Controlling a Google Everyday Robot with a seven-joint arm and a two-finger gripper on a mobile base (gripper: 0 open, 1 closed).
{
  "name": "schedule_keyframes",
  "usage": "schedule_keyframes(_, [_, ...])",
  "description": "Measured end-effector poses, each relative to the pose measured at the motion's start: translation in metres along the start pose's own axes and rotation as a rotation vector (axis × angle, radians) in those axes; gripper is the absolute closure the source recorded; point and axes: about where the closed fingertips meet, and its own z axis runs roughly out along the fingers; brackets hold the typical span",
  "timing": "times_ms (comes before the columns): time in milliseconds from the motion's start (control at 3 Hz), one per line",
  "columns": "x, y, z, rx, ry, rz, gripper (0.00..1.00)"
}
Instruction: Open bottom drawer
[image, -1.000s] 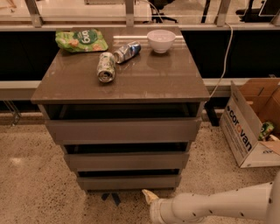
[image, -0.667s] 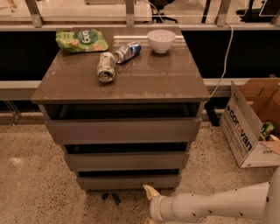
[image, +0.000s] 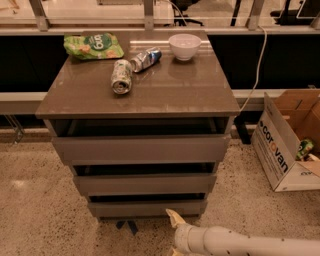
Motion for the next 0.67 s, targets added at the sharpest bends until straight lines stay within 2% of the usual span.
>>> schedule_keyframes(333, [0.027, -0.011, 0.010, 0.093, -0.074, -0.066, 0.00])
schedule_keyframes(667, [0.044, -0.020, 0.020, 0.125, -0.105, -0.104, 0.00])
